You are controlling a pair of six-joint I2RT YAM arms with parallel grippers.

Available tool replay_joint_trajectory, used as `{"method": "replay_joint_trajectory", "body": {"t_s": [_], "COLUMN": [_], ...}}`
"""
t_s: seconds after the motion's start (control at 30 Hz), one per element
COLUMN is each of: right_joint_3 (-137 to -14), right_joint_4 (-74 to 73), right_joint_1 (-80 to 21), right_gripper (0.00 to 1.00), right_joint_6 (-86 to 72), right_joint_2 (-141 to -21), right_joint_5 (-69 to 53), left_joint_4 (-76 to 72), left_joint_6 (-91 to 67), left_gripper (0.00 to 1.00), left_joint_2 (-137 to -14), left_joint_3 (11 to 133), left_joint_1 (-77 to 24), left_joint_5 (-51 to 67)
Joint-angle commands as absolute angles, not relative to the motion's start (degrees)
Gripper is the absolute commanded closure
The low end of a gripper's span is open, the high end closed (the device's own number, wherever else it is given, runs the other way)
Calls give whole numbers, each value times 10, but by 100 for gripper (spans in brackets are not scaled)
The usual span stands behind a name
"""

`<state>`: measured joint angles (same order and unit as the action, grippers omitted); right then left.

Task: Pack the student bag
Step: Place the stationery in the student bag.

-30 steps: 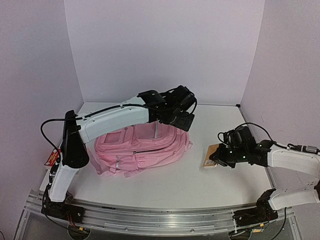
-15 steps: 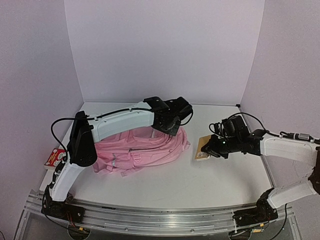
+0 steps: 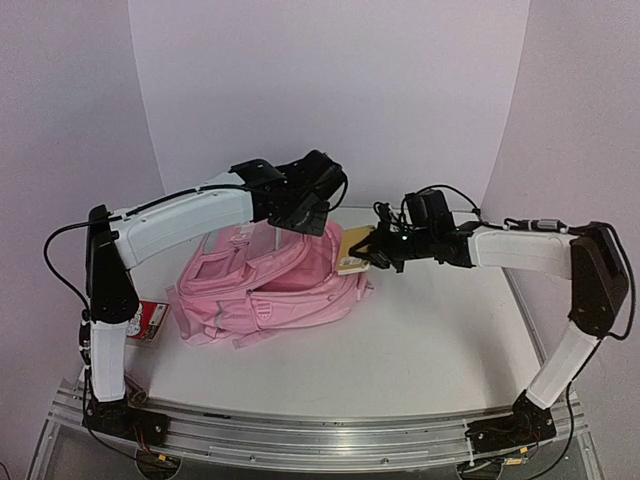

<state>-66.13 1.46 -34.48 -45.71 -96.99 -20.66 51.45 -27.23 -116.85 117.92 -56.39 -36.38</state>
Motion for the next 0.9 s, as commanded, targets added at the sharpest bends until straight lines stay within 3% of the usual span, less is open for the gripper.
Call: {"method": "replay_joint_trajectory", "body": {"t_s": [0.0,0.3,0.37,0.47,0.57,0.87], "right_joint_3": [-774,-980,-1028,-1082,-1049,-957], "right_joint_4": [124,78,41,-65,-98,-53], "right_joint_1": [-356,-410,-425,-445,-443,-440], "right_gripper": [100,99,90,63,46,41], "right_joint_6": [-543,-558,-550,-509,-498,-462], "right_joint_2": [-1085,-1233,-1258,-1274,-1251,-1144], "right_joint_5": [-318,-332,-339,-318,-286,-284], "left_joint_4": [432,418,414,411,404,394], "left_joint_6": [-240,-246,-249,-255,-259,-273], "left_gripper": [100,100,100,100,100,100], "left_joint_2": [-1083,-1068,-1066,-1062,-1056,-1047], "left_joint_3": [1168,1159,1150,1144,1134,1107], "left_joint_1": [-540,-533,-533,-533,-533,-533], "left_joint_5": [-402,-377,-374,-369,-365,-348]}}
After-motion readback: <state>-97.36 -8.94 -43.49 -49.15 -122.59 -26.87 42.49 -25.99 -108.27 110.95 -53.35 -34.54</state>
